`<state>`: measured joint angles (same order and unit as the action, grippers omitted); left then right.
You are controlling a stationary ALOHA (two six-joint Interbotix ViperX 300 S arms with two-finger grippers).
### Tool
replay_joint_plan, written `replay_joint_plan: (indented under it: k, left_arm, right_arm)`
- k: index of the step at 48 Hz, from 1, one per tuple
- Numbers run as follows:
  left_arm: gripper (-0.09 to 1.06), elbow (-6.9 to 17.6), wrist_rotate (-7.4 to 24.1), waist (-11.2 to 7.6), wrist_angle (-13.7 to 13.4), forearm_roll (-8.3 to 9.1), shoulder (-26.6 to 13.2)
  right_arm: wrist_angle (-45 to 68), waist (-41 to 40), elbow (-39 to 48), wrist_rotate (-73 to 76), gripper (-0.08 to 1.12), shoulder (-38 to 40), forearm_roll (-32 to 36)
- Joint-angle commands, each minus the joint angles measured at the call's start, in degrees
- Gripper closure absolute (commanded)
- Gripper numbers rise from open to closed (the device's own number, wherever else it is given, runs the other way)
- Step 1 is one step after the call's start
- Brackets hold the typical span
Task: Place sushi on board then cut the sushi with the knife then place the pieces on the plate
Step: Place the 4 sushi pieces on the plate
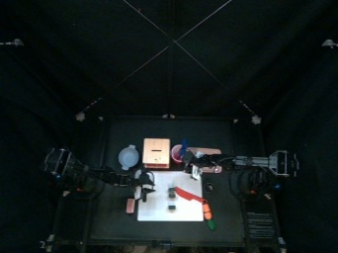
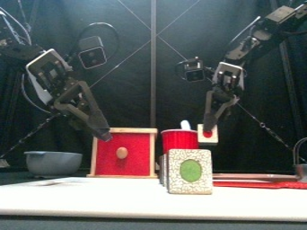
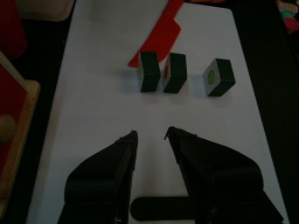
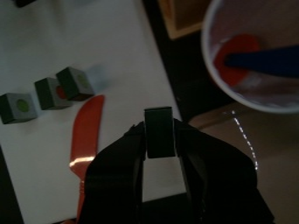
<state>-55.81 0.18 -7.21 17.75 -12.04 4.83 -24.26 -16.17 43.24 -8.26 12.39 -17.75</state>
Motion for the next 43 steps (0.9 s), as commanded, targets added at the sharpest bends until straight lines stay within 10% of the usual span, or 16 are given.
replay_joint_plan:
  k: [1, 43]
  left_arm:
    - [0.22, 0.53, 0.09, 0.26, 0.18, -0.09, 0.26]
    - [0.22, 0.62, -0.09, 0.70, 0.18, 0.00, 0.26]
  right_arm:
    - [0.18, -3.16, 1.32, -0.09, 0.55, 3.25, 0.26]
    - [1.58, -10.46, 5.71, -0.09, 0.24, 2.20, 4.48]
